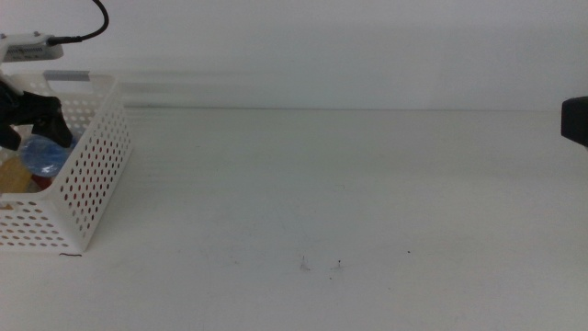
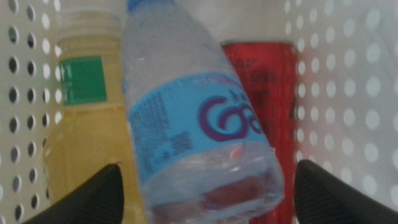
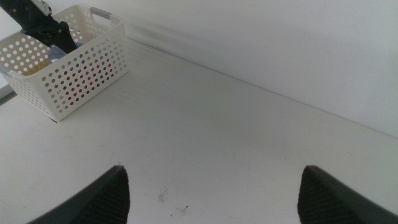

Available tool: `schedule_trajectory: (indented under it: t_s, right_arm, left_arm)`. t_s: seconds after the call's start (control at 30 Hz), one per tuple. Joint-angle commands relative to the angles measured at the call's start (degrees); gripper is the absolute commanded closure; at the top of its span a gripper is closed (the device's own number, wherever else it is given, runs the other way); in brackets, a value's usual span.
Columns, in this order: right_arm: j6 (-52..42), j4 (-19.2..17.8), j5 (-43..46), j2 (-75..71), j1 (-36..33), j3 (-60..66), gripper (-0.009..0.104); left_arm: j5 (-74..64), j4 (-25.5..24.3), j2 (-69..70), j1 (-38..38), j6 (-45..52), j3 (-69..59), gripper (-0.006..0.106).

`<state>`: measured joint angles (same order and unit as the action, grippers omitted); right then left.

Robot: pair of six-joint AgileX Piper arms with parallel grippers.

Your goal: Use arms to grab the bottles and put them into the dustbin to the left of the table.

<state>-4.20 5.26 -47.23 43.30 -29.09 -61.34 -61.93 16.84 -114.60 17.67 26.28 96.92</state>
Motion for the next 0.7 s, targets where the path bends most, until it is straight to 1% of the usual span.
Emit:
schedule_trajectory:
  t_s: [0.0,0.1,0.3,0.53,0.67]
  right_arm:
    - [-0.07,-0.13,0.46,-0.14,0.56,-0.44,0.006]
    - [-0.07,-0.13,0.46,-0.14,0.56,-0.44,0.006]
    - [-0.07,-0.13,0.46,-0.14,0.56,-0.44,0.006]
    - [-0.07,-0.13,0.46,-0.14,0.56,-0.44,0.006]
    - [-0.07,-0.13,0.46,-0.14,0.56,-0.44,0.006]
  left_arm:
    - [-1.6,-0.46,1.42,-0.14,-1.5,0.37,0.007]
    - [-3.14,-0.31,3.04,-0.14,-2.73,0.37,0.007]
    - [-5.93,1.99,7.9,-1.89,-4.43,0.37,0.007]
    - [-3.89,1.03,14.37,-10.14,-7.07,0.37,0.007]
    - [-2.06,-0.75,17.87,-15.87,-8.6,0.37,0.007]
